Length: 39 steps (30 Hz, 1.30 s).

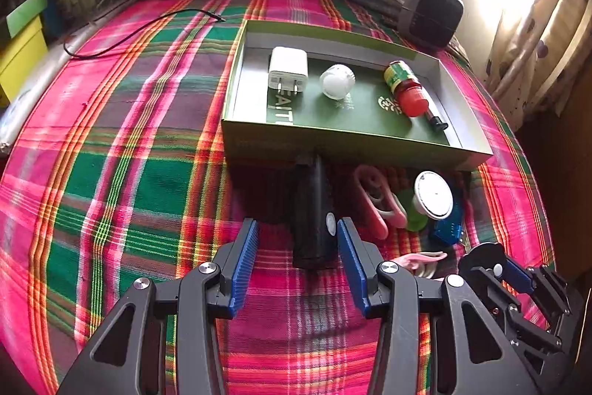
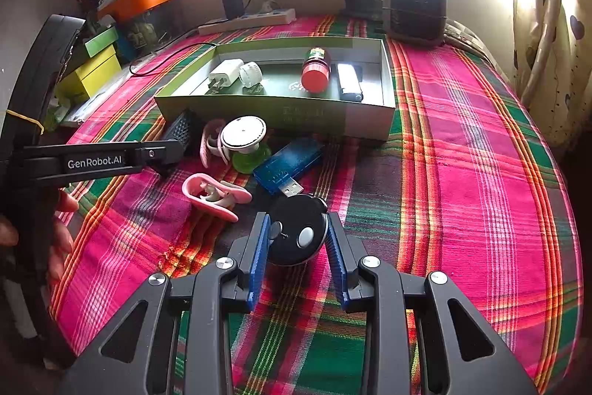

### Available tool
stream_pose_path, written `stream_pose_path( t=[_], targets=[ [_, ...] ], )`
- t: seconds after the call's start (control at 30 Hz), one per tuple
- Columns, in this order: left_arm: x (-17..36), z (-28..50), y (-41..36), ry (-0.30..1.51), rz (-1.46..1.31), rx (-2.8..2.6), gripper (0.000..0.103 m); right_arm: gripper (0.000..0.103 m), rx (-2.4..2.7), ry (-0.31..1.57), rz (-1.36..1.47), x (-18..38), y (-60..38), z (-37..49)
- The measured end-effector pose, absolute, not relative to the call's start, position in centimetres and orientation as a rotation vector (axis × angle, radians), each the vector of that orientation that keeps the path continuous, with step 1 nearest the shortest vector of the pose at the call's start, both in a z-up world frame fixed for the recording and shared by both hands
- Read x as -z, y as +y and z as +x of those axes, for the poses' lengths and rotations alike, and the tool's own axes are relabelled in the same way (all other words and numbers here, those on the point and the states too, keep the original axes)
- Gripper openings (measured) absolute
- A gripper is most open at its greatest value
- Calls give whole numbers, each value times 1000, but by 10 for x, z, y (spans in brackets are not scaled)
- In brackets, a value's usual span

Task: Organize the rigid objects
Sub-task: 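Close right gripper on black round disc while left gripper moves toward black rectangular device, then close left gripper on black rectangular device while right gripper holds the disc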

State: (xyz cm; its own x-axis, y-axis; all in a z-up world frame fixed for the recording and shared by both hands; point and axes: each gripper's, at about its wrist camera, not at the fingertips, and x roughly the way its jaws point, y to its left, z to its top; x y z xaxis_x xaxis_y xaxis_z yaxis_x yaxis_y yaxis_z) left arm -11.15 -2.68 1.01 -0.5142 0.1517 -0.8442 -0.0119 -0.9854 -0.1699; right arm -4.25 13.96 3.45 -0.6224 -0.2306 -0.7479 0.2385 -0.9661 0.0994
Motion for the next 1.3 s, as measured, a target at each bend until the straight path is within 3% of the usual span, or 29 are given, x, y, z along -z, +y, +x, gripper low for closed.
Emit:
stream_pose_path(
  t=[0.57, 0.8, 1.3],
  targets=[
    [-8, -122, -19, -111, -1446, -2676, 42, 31, 2624, 2, 1216, -33, 142, -45],
    [-8, -121, -25, -133, -1445, -2689, 27, 31, 2624, 0, 1217, -32, 142, -45],
    [-8, -121, -27, -148, -1431, -2686, 27, 31, 2624, 0, 1217, -32, 141, -46]
  ],
)
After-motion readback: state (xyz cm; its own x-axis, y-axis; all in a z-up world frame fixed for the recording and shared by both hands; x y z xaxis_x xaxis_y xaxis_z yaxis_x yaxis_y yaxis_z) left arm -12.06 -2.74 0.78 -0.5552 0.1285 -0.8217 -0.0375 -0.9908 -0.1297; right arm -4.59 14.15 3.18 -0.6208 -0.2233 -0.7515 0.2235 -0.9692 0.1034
